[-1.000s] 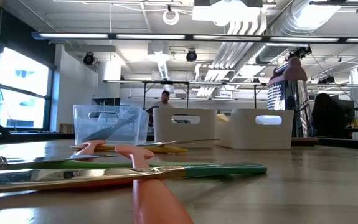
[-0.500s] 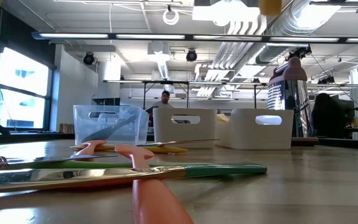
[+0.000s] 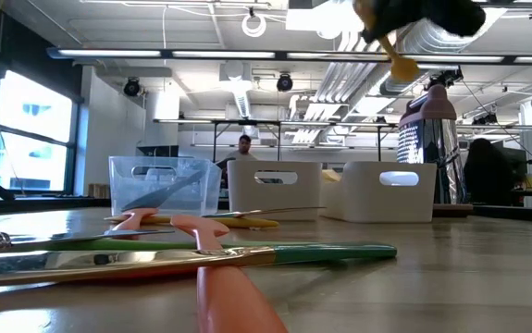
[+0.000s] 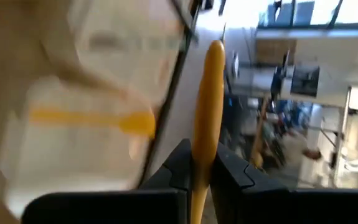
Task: Pick & Place Kitchen Items
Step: Put the bottom yellow spatula into the right white bin, then put the bottom green knife into the left white bin
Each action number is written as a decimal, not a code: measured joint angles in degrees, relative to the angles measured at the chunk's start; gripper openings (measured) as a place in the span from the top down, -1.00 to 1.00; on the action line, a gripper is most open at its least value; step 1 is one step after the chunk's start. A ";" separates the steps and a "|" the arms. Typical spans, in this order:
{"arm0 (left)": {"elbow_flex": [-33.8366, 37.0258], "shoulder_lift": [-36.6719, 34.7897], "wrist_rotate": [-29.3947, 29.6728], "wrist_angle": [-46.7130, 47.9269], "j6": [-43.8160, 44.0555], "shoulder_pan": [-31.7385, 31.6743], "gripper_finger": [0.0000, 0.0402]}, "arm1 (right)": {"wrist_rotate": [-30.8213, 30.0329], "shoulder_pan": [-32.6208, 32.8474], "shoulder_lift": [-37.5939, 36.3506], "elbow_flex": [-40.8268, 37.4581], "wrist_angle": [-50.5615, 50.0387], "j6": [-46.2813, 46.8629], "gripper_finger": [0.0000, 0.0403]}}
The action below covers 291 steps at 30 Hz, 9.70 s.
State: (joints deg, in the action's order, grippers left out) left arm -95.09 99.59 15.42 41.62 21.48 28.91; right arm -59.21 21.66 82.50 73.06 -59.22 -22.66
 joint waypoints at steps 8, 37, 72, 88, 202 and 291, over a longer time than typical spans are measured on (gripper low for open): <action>1.03 0.00 0.13 0.48 0.07 0.00 0.44 | -0.70 -10.42 3.33 0.00 -8.20 -10.74 0.90; 7.50 0.00 -1.44 -1.48 2.80 0.00 0.44 | 12.12 -15.34 26.53 0.02 -13.80 -19.77 0.90; 7.52 0.00 -0.35 -1.66 2.82 0.00 0.44 | 21.11 -13.80 26.53 0.02 -10.58 -18.05 0.84; 7.52 0.00 -0.35 -1.66 2.82 0.00 0.44 | 21.82 -13.78 26.53 0.02 -9.94 -19.03 0.38; 7.52 -0.02 18.53 10.41 47.77 20.98 0.44 | 52.01 9.30 32.31 0.00 45.82 1.86 0.15; 7.54 0.04 18.68 7.69 47.45 20.98 0.44 | 51.50 14.14 31.55 0.07 44.09 13.97 0.87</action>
State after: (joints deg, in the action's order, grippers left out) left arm -87.55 99.63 34.10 49.31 68.93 49.89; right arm -7.72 35.80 114.05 73.12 -15.14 -8.69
